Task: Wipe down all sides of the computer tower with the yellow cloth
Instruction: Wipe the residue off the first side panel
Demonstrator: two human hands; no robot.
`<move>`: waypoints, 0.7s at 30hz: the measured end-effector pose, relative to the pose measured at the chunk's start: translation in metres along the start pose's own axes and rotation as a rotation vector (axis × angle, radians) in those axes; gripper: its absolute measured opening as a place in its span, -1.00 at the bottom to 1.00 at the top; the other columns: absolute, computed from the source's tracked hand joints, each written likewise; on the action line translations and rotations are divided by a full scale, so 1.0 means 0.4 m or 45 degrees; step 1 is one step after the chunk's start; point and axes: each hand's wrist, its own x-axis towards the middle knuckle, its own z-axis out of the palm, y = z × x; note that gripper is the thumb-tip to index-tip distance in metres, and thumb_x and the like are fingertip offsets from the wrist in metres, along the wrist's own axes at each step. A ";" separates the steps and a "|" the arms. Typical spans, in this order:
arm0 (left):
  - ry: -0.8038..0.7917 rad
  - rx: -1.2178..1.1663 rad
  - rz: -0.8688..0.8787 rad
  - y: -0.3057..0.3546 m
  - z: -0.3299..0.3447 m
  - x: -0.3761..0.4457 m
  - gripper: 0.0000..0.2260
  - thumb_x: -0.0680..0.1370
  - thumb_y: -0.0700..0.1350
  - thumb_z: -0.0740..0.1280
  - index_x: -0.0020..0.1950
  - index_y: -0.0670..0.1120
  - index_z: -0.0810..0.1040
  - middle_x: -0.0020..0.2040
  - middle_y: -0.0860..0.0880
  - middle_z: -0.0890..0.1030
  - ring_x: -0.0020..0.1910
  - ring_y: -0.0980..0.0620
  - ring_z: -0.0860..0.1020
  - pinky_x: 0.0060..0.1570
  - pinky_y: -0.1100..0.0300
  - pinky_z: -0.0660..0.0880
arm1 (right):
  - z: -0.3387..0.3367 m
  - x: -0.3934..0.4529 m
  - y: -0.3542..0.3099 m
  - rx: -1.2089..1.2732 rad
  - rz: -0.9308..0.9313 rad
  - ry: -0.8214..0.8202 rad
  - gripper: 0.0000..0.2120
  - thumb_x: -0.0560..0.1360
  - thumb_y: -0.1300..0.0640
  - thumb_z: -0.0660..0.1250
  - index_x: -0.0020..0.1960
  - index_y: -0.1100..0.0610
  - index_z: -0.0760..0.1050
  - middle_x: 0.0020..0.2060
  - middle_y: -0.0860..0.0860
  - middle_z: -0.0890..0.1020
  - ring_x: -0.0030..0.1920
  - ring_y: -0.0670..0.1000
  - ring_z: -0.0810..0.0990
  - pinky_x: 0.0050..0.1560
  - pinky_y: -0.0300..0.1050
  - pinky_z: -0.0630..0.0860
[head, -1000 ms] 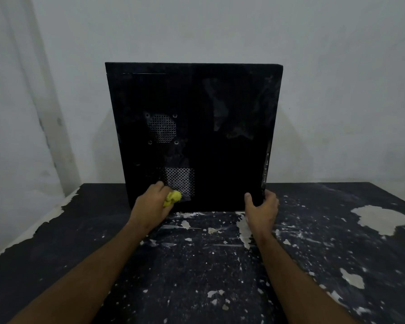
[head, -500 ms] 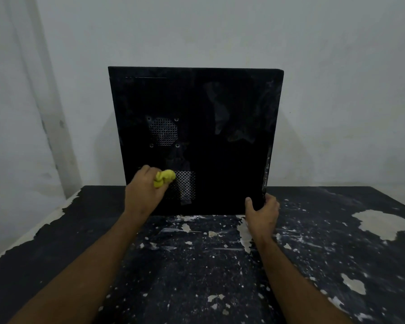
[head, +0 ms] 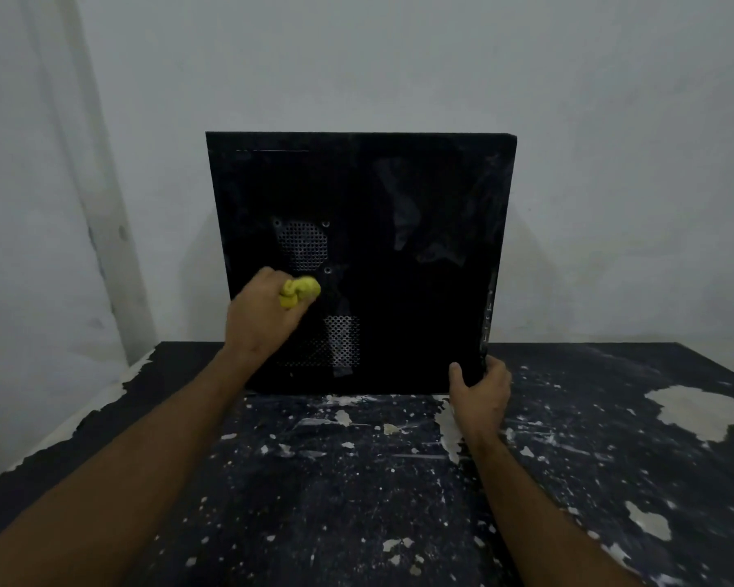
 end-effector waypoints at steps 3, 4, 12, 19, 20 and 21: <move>0.055 -0.028 -0.005 0.018 -0.012 0.026 -0.72 0.54 0.10 0.48 -0.02 -0.10 0.60 -0.07 -0.04 0.54 -0.17 -0.04 0.52 -0.25 0.06 0.45 | 0.000 0.001 0.002 -0.013 0.001 0.006 -0.42 0.56 -0.07 0.43 0.44 0.20 0.35 0.26 0.12 0.44 0.26 0.14 0.47 0.31 0.18 0.51; -0.064 0.035 0.111 0.026 -0.010 0.023 -0.74 0.53 0.08 0.49 0.00 -0.10 0.61 -0.06 -0.04 0.53 -0.14 -0.07 0.55 -0.24 0.04 0.47 | -0.002 0.002 0.003 -0.009 0.000 0.002 -0.42 0.56 -0.07 0.43 0.44 0.19 0.35 0.26 0.11 0.44 0.26 0.13 0.46 0.31 0.18 0.51; 0.005 0.075 0.170 0.040 -0.018 0.060 -0.73 0.52 0.06 0.51 -0.03 -0.11 0.58 -0.07 -0.06 0.53 -0.17 -0.09 0.53 -0.30 0.06 0.45 | -0.002 -0.001 0.000 0.013 0.009 -0.003 -0.43 0.56 -0.06 0.43 0.43 0.18 0.35 0.26 0.10 0.44 0.27 0.12 0.46 0.31 0.17 0.51; 0.235 -0.026 -0.019 0.030 -0.049 0.095 -0.69 0.54 0.12 0.48 0.01 -0.12 0.60 -0.04 -0.07 0.55 -0.16 -0.08 0.54 -0.27 0.02 0.48 | -0.001 0.000 -0.001 0.024 0.010 -0.004 -0.44 0.55 -0.06 0.44 0.42 0.18 0.35 0.24 0.09 0.44 0.25 0.11 0.47 0.29 0.15 0.52; 0.212 -0.026 0.004 0.031 -0.047 0.092 -0.71 0.54 0.10 0.49 0.03 -0.11 0.61 -0.04 -0.07 0.55 -0.15 -0.10 0.56 -0.26 0.01 0.50 | -0.001 0.000 0.000 0.022 0.012 -0.003 -0.44 0.55 -0.06 0.44 0.42 0.17 0.35 0.24 0.08 0.44 0.25 0.11 0.48 0.29 0.15 0.53; 0.122 0.014 0.094 0.034 -0.044 0.085 -0.73 0.53 0.08 0.49 0.04 -0.10 0.61 -0.03 -0.06 0.54 -0.12 -0.11 0.57 -0.25 0.01 0.50 | -0.001 -0.001 0.000 0.017 0.015 0.000 -0.44 0.55 -0.07 0.44 0.42 0.17 0.35 0.24 0.08 0.44 0.25 0.11 0.48 0.29 0.16 0.53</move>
